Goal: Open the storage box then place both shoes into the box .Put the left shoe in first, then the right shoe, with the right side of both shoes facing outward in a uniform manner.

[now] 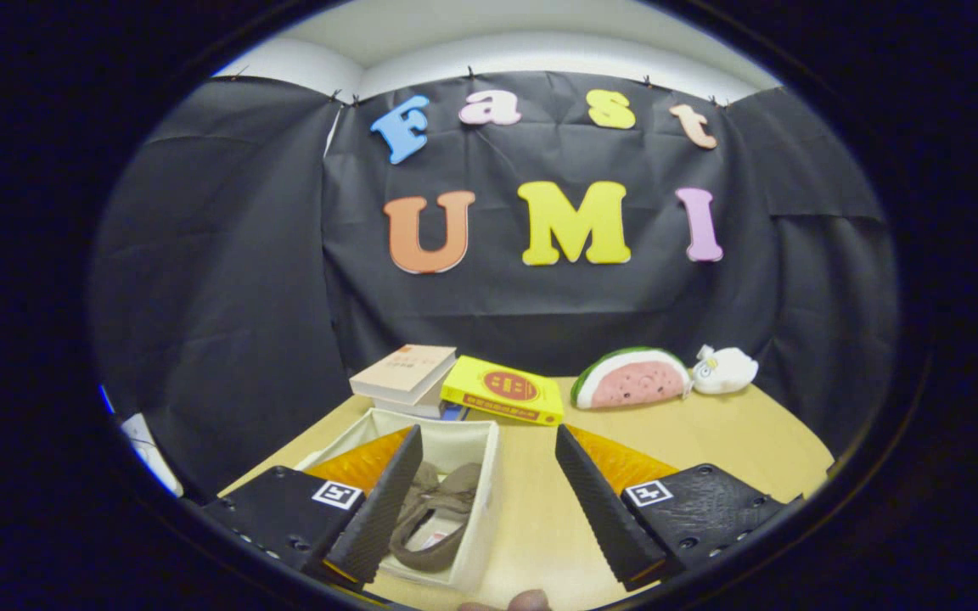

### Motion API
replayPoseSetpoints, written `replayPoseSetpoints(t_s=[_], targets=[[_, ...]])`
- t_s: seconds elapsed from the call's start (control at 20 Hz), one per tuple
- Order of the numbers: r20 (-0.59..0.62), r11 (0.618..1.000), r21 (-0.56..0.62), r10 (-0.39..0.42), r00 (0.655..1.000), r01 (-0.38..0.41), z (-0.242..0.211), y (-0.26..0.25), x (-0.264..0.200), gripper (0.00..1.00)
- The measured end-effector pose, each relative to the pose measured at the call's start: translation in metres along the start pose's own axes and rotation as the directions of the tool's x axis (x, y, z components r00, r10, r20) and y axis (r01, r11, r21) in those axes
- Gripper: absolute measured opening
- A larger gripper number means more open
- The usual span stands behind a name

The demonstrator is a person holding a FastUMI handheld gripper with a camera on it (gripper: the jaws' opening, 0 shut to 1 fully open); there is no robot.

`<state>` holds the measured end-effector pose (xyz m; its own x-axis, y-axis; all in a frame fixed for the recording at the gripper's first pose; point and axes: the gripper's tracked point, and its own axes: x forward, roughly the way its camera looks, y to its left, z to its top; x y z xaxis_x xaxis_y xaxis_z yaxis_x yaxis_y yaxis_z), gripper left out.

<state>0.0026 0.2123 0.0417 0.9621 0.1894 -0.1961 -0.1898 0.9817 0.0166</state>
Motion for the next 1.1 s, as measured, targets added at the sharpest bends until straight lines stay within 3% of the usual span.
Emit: replayPoseSetpoints(t_s=[0.25, 0.4, 0.55, 0.75, 0.9, 1.1], targets=[[0.145, 0.997, -0.005, -0.075, 0.987, 0.077, 0.011, -0.053, -0.047, 0.96], [0.201, 0.994, -0.064, -0.073, 0.977, 0.087, 0.009, -0.06, -0.069, 0.96], [0.184, 0.998, -0.054, -0.019, 0.983, 0.03, 0.001, -0.061, -0.087, 0.96], [0.207, 0.997, -0.006, -0.068, 0.976, 0.07, 0.004, -0.094, -0.1, 0.95], [0.202, 0.998, 0.011, -0.064, 0.977, 0.063, -0.011, -0.088, -0.101, 0.95], [0.22, 0.994, -0.01, -0.106, 0.97, 0.111, -0.02, -0.092, -0.097, 0.96]])
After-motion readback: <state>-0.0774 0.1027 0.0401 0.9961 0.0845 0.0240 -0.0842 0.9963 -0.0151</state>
